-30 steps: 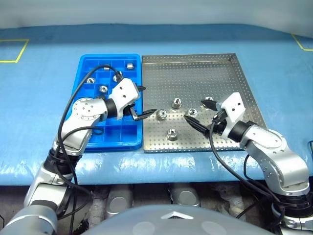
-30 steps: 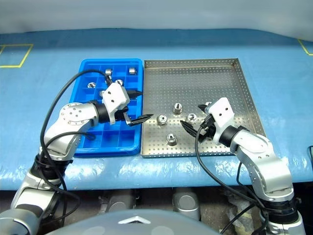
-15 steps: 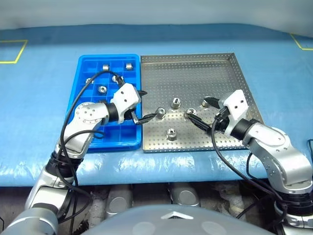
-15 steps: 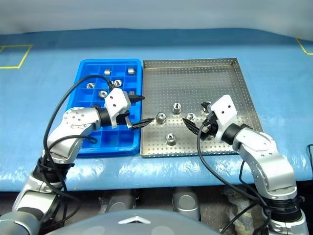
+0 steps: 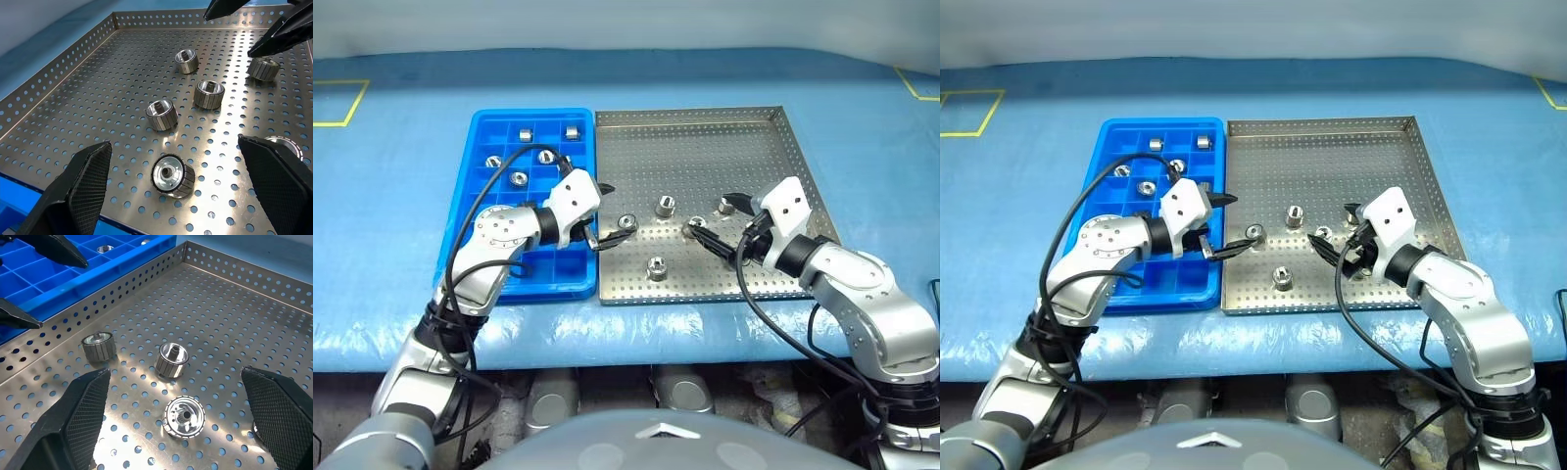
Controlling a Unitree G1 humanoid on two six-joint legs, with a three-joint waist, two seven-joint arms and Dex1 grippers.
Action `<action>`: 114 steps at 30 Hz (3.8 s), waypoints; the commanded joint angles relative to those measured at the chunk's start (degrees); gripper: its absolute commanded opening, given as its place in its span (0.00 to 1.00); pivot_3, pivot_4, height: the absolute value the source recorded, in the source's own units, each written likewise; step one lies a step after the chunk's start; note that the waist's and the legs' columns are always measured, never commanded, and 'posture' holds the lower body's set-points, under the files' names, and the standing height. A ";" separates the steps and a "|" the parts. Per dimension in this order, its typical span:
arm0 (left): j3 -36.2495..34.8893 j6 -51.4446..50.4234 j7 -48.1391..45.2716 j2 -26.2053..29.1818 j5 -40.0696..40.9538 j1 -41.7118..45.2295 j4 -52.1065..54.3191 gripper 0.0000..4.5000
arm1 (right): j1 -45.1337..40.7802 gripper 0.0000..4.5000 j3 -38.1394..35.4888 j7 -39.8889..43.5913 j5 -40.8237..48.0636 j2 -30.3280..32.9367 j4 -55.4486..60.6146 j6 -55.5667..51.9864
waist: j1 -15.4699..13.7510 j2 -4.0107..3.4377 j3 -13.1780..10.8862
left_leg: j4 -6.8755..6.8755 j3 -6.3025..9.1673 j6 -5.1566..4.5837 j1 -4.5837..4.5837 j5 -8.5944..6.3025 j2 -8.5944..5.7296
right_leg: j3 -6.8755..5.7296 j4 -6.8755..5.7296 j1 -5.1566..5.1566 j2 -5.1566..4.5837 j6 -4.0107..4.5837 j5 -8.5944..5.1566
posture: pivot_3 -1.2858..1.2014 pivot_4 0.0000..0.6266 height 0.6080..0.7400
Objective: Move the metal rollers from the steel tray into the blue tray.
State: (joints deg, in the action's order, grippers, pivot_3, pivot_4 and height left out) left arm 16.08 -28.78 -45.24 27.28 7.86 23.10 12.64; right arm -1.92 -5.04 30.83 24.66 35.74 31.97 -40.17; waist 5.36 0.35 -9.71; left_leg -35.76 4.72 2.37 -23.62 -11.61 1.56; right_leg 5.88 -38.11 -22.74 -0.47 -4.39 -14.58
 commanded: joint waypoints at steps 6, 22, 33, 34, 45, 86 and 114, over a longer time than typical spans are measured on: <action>8.72 -0.56 -2.12 -0.44 -6.94 9.61 -5.60 1.00 | -0.83 1.00 0.04 -0.66 -1.02 -0.68 0.72 1.53 | 0.01 0.00 0.00 | -0.06 0.00 0.00 -0.02 0.00 -0.02 | 0.01 -0.01 0.01 0.00 -0.03 0.02 | 0.47 0.24 1.00; 15.90 -4.33 -4.51 -2.97 -15.20 13.91 -14.34 0.72 | 1.65 1.00 -0.55 -2.54 -2.47 -2.21 2.30 2.78 | 2.29 -0.07 0.05 | -0.16 -0.10 -0.06 0.07 -0.04 -0.01 | 0.13 -0.07 0.07 0.02 -0.10 0.05 | 0.45 0.24 1.00; 14.47 -6.19 -4.61 -2.82 -14.71 13.28 -12.53 0.30 | 0.28 1.00 0.61 -2.51 -3.72 -2.53 0.74 3.76 | 2.44 -0.08 0.05 | -0.14 -0.10 -0.08 0.06 -0.04 0.01 | 0.14 -0.08 0.05 0.06 -0.10 0.05 | 0.46 0.24 1.00; 14.24 -6.33 -4.65 -2.76 -14.52 13.21 -12.20 0.30 | 0.12 1.00 0.75 -2.39 -3.75 -2.60 0.64 3.77 | 2.44 -0.08 0.05 | -0.14 -0.10 -0.08 0.06 -0.05 0.02 | 0.14 -0.09 0.04 0.06 -0.10 0.05 | 0.46 0.24 1.00; 9.47 -6.52 -3.63 -4.71 -10.68 13.39 -11.27 0.30 | -0.29 1.00 1.27 -1.96 -4.33 -2.83 0.25 4.12 | 2.11 -0.07 0.04 | -0.15 -0.10 -0.09 0.03 -0.05 0.01 | 0.15 -0.08 0.03 0.05 -0.10 0.05 | 0.46 0.24 1.00; 20.04 1.47 -14.46 0.30 -24.82 20.18 -20.29 0.36 | 0.24 1.00 1.98 -3.39 -6.74 -5.59 -0.84 6.39 | 2.37 -0.45 0.27 | -0.26 -0.12 -0.11 0.16 -0.03 -0.02 | 0.16 -0.09 0.20 0.03 -0.20 0.11 | 0.45 0.24 1.00; 20.09 9.96 -21.89 2.98 -26.23 27.51 -24.61 0.86 | -1.20 1.00 4.67 -2.78 -8.66 -7.56 -2.85 9.00 | 3.18 -0.43 0.26 | -0.20 -0.17 -0.16 -0.03 -0.06 -0.01 | 0.22 -0.07 -0.03 0.05 -0.18 0.10 | 0.44 0.24 1.00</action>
State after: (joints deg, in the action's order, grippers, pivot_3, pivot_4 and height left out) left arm 35.20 -21.16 -66.10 30.30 -16.70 48.56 -10.84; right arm -2.29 -0.37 28.04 16.02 28.55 28.01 -32.68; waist 8.54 -0.07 -9.46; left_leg -35.97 4.54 2.21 -23.64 -11.67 1.55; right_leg 6.11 -38.18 -22.77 -0.42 -4.57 -14.48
